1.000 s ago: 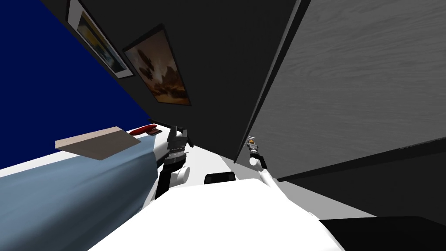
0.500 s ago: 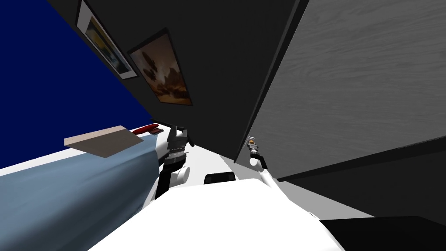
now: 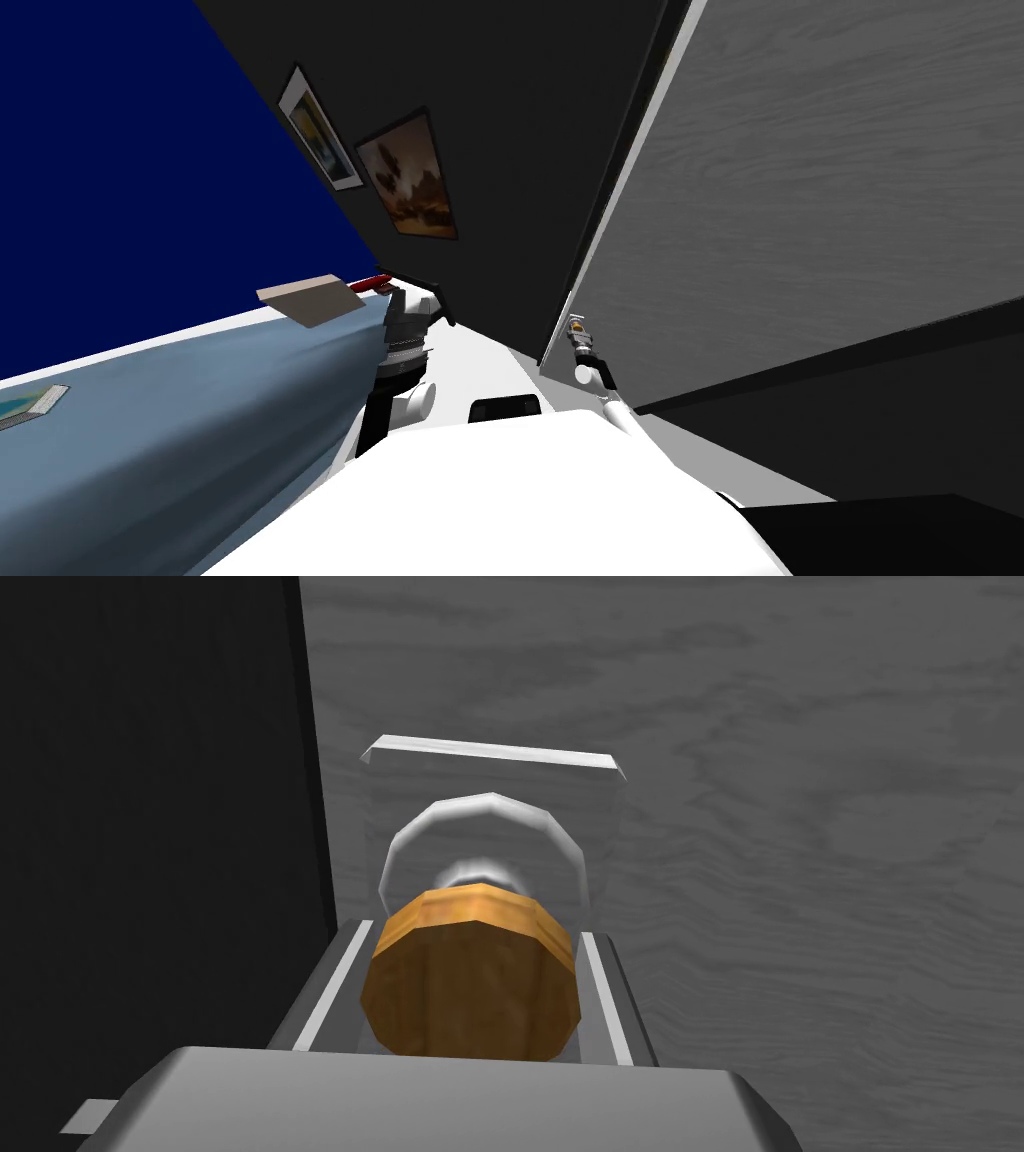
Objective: Pull the door open
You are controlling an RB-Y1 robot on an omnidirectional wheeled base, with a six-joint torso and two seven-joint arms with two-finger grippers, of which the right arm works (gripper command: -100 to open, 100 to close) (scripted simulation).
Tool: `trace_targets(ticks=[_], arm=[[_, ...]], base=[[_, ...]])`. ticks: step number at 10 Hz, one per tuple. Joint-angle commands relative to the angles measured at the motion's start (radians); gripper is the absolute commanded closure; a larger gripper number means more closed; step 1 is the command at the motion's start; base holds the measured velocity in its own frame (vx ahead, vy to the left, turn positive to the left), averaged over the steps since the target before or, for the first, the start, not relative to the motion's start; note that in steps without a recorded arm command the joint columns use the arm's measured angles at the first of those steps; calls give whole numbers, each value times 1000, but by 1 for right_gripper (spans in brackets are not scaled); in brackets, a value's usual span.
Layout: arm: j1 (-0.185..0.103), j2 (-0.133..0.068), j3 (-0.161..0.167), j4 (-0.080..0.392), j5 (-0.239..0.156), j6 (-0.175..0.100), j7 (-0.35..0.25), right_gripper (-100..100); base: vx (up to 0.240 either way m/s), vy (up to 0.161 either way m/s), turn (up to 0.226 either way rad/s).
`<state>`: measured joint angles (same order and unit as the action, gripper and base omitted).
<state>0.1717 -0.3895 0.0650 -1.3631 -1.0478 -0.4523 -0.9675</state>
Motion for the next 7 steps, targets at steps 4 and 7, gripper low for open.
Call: trace_targets(ticks=[4,7], arm=[[13,-34,26,-12,0,-9,-38,100],[33,-68,66,-29,5,-21,-74,100]], base=[[-203,-17,126],[-231,-53,148]])
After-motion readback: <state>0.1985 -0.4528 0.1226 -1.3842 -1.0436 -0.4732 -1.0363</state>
